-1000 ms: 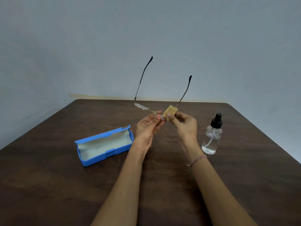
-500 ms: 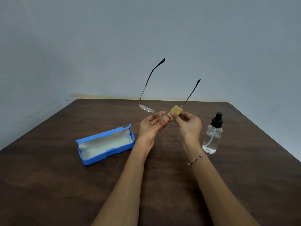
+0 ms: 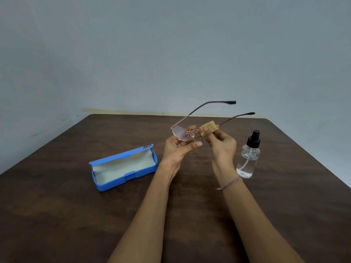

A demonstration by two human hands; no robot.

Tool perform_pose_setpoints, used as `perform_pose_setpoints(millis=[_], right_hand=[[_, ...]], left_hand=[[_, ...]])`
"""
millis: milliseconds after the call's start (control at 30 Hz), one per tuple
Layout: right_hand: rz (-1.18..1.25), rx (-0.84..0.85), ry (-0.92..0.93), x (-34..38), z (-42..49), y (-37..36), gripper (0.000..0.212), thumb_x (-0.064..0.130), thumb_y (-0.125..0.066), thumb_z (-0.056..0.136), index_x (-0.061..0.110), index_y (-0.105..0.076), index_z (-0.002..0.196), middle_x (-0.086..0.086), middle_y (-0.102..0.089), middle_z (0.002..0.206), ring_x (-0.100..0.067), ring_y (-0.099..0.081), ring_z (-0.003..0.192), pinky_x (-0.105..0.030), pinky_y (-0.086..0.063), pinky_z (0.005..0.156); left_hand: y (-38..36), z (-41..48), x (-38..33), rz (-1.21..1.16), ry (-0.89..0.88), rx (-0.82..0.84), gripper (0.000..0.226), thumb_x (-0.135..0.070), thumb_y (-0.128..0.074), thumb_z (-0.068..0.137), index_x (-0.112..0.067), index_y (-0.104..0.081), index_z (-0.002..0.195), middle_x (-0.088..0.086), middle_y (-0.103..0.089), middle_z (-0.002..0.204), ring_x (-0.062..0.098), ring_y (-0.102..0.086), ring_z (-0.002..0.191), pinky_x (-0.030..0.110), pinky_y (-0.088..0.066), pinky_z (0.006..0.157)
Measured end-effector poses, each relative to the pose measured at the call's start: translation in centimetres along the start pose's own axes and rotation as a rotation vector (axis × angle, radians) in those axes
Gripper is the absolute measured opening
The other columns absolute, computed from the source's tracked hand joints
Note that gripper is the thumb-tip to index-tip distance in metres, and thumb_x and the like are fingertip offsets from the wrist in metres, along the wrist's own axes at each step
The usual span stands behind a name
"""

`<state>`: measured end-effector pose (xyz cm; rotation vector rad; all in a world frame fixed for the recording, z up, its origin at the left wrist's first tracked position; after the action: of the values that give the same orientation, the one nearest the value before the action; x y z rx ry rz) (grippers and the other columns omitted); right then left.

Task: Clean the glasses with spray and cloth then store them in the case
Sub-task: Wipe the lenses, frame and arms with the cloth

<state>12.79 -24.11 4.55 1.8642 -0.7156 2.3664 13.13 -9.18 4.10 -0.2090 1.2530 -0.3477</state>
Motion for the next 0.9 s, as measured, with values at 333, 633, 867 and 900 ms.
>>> perform_pose_setpoints(millis=[333,633,867,900], right_hand=[[-0.07,0.029,0.018,-0.4,-0.1,-0.6,0.02,0.025,-0.081,0.07,0.018,-0.072,0.087,-0.002,-0.073,0.085,-0.019,-0.069,0.089,-0.036,-0.055,0.086],[0.022,-0.047,0.205,4.4,-0.3,0.4,0.011,0.019,-0.079,0.073,0.022,-0.07,0.079,0.003,-0.071,0.078,-0.007,-0.065,0.076,-0.018,-0.049,0.07],[0.065,-0.055,0.309,7.1,-1.1,0.6,0.02,0.016,-0.075,0.078,0.006,-0.071,0.095,-0.003,-0.072,0.086,-0.004,-0.066,0.078,-0.013,-0.048,0.07],[0.086,-0.056,0.319,7.5,-1.1,0.7,0.02,0.015,-0.074,0.079,0.005,-0.07,0.096,-0.005,-0.072,0.087,-0.004,-0.066,0.079,-0.013,-0.048,0.071]], left_hand=[[-0.3,-0.2,-0.8,0.035,-0.052,0.01,0.046,0.012,-0.073,0.066,-0.017,-0.065,0.102,0.004,-0.073,0.099,0.018,-0.067,0.101,0.025,-0.053,0.077],[-0.3,0.0,-0.7,-0.114,-0.011,0.011,0.039,0.002,-0.072,0.065,-0.014,-0.066,0.1,0.0,-0.074,0.089,0.012,-0.069,0.09,0.022,-0.055,0.074],[-0.5,0.0,-0.3,-0.224,0.05,0.031,0.038,-0.007,-0.071,0.063,-0.011,-0.066,0.101,0.008,-0.071,0.098,0.015,-0.069,0.088,0.021,-0.056,0.072],[-0.7,0.0,-0.3,-0.216,0.057,0.047,0.04,-0.01,-0.072,0.062,-0.011,-0.065,0.101,0.006,-0.073,0.094,0.013,-0.07,0.086,0.021,-0.056,0.072]])
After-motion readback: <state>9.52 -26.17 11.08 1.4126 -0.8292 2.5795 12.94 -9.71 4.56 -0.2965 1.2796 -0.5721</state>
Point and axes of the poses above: each hand's wrist, its own z-axis towards the middle knuckle, its own y-axis out of the back of the hand, x = y × z, the point moved 10 cm from there along z, towards the middle knuckle
